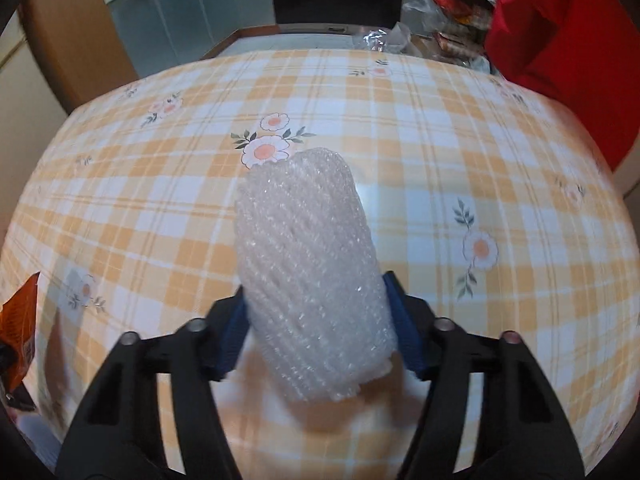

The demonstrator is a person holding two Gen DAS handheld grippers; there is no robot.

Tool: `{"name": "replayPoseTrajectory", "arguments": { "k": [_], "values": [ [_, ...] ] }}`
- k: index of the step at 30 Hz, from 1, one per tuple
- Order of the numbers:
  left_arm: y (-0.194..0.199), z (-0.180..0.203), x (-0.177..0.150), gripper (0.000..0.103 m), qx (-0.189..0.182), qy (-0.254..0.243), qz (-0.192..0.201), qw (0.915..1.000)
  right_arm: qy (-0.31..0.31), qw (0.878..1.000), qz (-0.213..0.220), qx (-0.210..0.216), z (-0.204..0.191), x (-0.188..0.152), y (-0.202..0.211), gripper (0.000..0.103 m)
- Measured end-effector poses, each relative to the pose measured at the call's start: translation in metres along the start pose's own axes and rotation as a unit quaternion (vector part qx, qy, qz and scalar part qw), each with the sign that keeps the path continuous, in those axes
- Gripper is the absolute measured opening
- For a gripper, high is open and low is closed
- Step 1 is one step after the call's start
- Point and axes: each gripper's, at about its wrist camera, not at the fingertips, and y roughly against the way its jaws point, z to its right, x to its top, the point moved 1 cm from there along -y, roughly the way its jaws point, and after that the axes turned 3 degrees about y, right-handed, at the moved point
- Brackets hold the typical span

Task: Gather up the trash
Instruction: 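Carry the orange packet over the bin and open the left tool while the right carries the foam net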

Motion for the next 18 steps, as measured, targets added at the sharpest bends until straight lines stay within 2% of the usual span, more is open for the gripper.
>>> {"name": "replayPoseTrajectory", "arguments": {
  "k": [4, 10, 18],
  "values": [
    [0.021, -0.005, -0.006, 0.010, -0.008, 0.012, 0.010, 0.9999, -0.010, 1.000, 0.014, 0.011, -0.005, -0.014, 0.025, 0.047],
    [0.064, 0.006, -0.019, 0.010, -0.012, 0.010, 0.029, 0.9995, -0.038, 0.996, 0.055, 0.055, -0.020, -0.038, 0.081, 0.047],
    [0.119, 0.021, -0.050, 0.010, -0.006, -0.004, 0.046, 0.9989, -0.038, 0.989, 0.098, 0.107, -0.058, -0.088, 0.153, 0.047]
  ]
}}
